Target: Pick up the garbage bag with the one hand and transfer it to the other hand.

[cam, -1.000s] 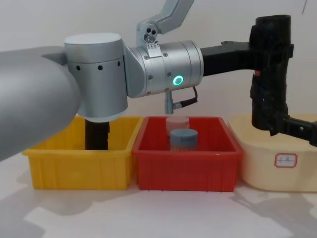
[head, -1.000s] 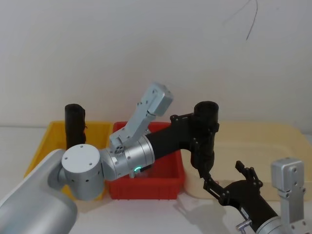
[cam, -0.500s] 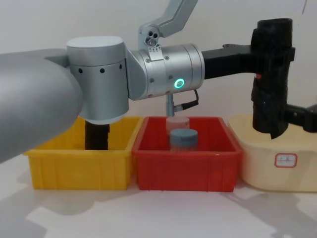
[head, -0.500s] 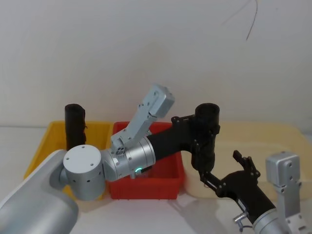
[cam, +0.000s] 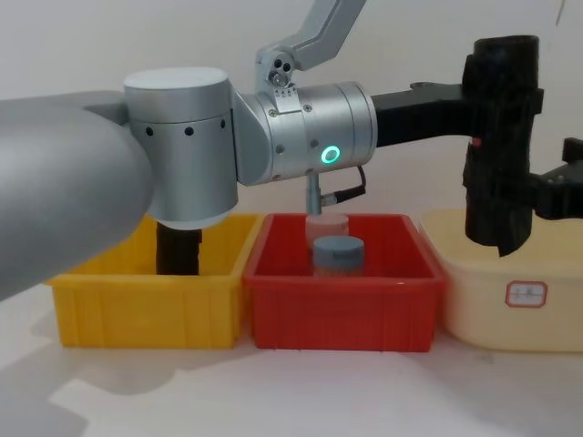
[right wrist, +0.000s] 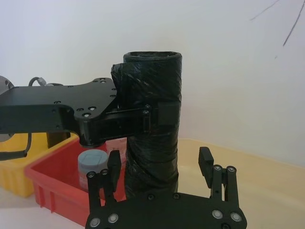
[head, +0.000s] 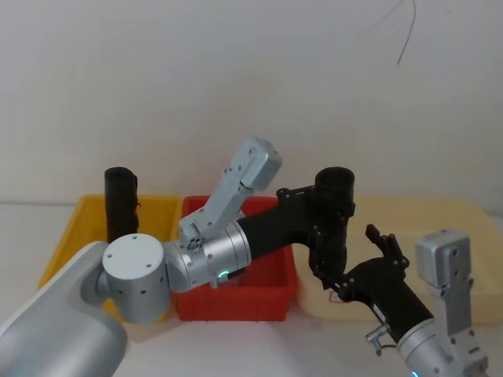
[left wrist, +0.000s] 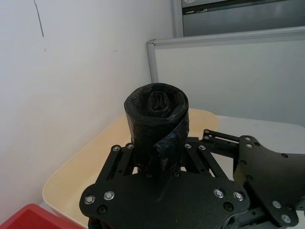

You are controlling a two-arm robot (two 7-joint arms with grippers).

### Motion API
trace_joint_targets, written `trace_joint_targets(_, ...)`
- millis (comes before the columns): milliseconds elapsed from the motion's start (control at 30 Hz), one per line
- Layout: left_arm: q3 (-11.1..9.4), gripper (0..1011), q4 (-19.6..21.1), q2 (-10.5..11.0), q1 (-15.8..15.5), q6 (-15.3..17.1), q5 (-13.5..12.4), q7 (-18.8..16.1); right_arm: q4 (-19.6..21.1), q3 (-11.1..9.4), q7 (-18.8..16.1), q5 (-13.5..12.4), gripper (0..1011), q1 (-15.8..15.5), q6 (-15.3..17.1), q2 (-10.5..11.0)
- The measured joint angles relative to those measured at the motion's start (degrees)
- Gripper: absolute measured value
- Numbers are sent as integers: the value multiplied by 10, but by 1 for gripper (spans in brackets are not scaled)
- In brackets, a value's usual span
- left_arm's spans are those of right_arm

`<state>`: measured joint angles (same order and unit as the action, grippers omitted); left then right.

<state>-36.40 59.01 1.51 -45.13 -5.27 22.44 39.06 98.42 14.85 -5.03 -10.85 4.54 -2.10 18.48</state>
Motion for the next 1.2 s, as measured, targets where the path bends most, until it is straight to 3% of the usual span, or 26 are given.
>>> trace_joint_targets(700,-1,371,-1,0,-1,-1,0,0,-82,12,-41,1,1000,59,-17,-24)
trace_joint_targets(933,-1,371,-1,0,-1,-1,0,0,-107,12,-43,4,1000,80,-8,-34)
trace_joint_targets(1200,0,371,-1,0,-1,-1,0,0,-121,8,-47,4,831,93,7,-42)
